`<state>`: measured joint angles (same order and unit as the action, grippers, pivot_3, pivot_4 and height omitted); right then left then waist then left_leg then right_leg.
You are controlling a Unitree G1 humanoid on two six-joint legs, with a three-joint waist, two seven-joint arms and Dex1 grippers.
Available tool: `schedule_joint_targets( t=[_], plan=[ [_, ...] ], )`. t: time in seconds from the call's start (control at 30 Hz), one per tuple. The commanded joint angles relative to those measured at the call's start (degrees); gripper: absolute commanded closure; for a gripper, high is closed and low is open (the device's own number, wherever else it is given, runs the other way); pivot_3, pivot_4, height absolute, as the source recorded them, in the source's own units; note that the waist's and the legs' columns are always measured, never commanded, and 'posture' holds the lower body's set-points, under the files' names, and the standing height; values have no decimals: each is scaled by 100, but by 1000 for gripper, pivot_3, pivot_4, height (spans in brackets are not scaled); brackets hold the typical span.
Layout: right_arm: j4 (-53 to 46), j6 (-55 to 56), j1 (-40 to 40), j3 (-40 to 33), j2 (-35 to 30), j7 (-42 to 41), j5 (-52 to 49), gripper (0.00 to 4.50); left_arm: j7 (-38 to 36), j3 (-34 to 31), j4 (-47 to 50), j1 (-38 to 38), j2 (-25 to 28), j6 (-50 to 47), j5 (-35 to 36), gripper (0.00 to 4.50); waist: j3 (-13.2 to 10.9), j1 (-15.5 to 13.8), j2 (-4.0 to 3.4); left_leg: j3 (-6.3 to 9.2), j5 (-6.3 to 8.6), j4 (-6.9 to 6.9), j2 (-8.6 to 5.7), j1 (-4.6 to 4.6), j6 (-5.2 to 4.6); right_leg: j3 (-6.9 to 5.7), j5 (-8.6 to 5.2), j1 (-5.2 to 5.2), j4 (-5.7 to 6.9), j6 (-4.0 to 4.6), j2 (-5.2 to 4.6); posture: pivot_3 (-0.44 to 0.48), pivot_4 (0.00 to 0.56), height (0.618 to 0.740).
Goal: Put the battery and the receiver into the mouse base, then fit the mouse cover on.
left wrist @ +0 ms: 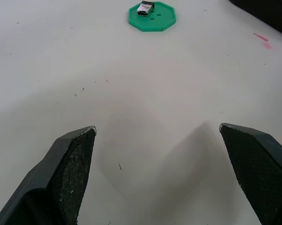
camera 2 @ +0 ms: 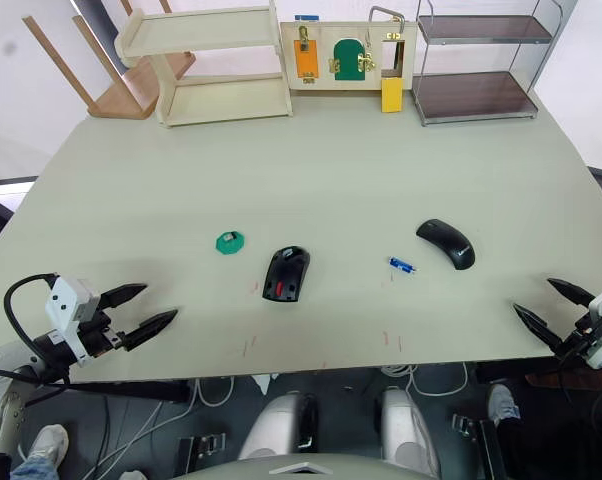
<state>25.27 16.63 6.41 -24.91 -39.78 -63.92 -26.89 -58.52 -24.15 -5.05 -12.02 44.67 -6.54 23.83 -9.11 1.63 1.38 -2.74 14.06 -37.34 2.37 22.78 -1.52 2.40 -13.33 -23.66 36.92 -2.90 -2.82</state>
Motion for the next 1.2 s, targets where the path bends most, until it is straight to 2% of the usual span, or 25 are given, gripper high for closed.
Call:
schedule_joint_targets(
  t=[0.03,0.5,0.67,0.93,1.2],
  plan=[
    [-255,52,21,-177,-65,10,-95,117,-48,-185,90,-66,54,91,69,0,0,0,0,0,0,0,0,0,0,0,0,0,0,0,0,0,150,740],
    [-1077,-301,199,-133,-102,174,-104,117,-13,-216,208,-165,-17,68,197,0,0,-69,0,-1,0,0,0,-1,0,1,0,0,0,0,1,0,150,740],
    [-1358,-387,220,-115,-122,-150,-334,117,166,-145,912,-298,-220,-261,449,0,1,-86,1,-2,0,-1,1,0,0,1,0,0,0,0,-1,0,150,740],
    [-1620,-708,264,-126,-283,-1082,-821,117,1336,243,2830,-631,-926,-1273,722,0,0,-93,0,0,0,-3,0,0,0,2,1,5,0,-2,-1,0,150,740],
    [-1319,-886,-23,-138,-480,-2161,-1187,117,3130,1463,4467,-407,-1858,-2390,439,0,2,-96,1,6,-1,-13,-15,-4,-1,2,4,15,1,-6,8,0,150,740]
  ],
)
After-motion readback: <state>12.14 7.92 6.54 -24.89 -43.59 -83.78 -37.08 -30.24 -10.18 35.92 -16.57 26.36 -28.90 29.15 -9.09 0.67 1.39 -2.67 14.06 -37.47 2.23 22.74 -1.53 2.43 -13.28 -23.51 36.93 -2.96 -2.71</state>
